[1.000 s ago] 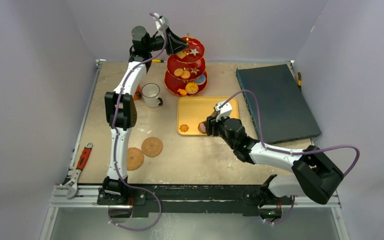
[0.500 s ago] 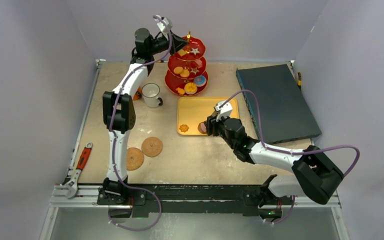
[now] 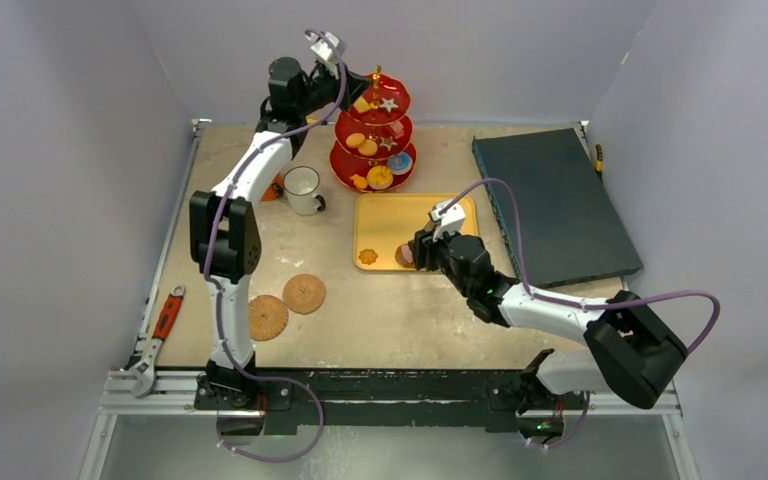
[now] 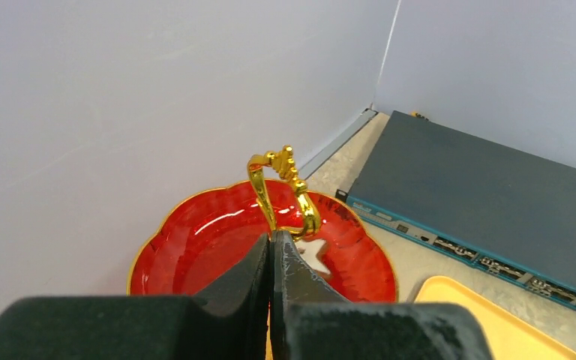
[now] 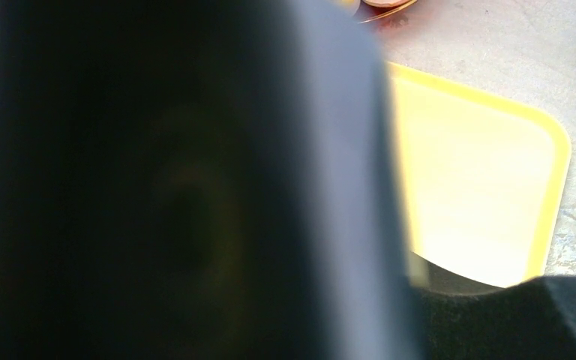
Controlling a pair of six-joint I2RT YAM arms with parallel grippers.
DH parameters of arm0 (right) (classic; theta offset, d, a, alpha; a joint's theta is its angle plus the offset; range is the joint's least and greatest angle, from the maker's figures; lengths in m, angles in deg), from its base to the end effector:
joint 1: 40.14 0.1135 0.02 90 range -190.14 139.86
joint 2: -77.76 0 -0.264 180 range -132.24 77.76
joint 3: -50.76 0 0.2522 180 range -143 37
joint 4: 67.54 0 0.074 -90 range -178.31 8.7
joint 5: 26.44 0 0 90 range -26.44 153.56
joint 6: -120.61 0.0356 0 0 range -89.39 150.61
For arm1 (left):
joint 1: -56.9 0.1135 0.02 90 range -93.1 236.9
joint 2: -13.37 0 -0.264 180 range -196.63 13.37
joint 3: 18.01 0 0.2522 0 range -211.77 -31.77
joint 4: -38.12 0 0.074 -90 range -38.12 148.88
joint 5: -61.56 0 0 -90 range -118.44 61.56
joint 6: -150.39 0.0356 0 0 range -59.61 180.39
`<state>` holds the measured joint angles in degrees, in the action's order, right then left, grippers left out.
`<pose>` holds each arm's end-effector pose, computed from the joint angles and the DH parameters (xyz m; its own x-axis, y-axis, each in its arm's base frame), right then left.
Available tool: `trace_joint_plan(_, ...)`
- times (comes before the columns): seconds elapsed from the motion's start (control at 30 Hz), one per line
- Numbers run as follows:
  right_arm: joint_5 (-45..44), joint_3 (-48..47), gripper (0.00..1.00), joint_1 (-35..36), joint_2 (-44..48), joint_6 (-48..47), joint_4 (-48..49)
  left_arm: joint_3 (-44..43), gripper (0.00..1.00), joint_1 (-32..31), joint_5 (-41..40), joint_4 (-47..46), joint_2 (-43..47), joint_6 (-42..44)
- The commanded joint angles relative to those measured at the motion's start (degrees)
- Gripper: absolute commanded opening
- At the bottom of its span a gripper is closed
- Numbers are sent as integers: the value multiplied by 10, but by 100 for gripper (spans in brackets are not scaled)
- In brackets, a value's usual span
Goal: Serve the afternoon tea
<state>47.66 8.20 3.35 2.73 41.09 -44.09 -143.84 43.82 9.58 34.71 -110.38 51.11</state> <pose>0.2037 0.1798 0.2162 -0.1965 0.0547 -0.9790 -0.4371 0.8888 0.1374 0.5018 -0.1391 0.3519 -0.0331 -0.1227 -0.9919 0.7804 0.6169 -0.1024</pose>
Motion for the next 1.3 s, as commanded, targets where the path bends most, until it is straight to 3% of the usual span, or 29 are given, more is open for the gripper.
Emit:
trace_joint_plan(0.0,1,-22,55,0,1,10,10,2,0,-26,38,19,45,1)
trace_joint_plan(0.13,-2,-14,56,0,14,13,7,-7,0,-28,35,56,50,26)
trace_joint_plan(0.23,-4,-6,56,0,23,15,6,-28,19,-17,6,79,49,39)
trace_joint_plan(0.3,-4,-4,56,-1,25,16,6,-37,26,-11,3,84,48,45)
trace_joint_plan(0.57,1,-6,56,-1,19,15,10,-49,33,-1,81,145,57,109)
trace_joint_plan(0.63,2,-5,57,-1,18,15,12,-52,44,5,74,155,56,124)
trace_joint_plan(0.7,2,-4,57,-1,17,14,13,-66,61,18,82,155,46,127)
trace_joint_plan(0.73,3,-3,57,-2,17,14,13,-84,64,21,96,160,35,133)
trace_joint_plan(0.87,5,-2,57,-2,21,17,12,-219,81,32,138,218,-51,122)
trace_joint_plan(0.97,4,-4,57,-3,23,17,8,-282,82,34,194,171,-110,75)
trace_joint_plan(1.07,1,-6,57,-3,26,17,3,-272,82,34,227,78,-132,26)
trace_joint_plan(1.27,-1,-11,57,-5,26,18,-5,-261,80,35,241,46,-160,15)
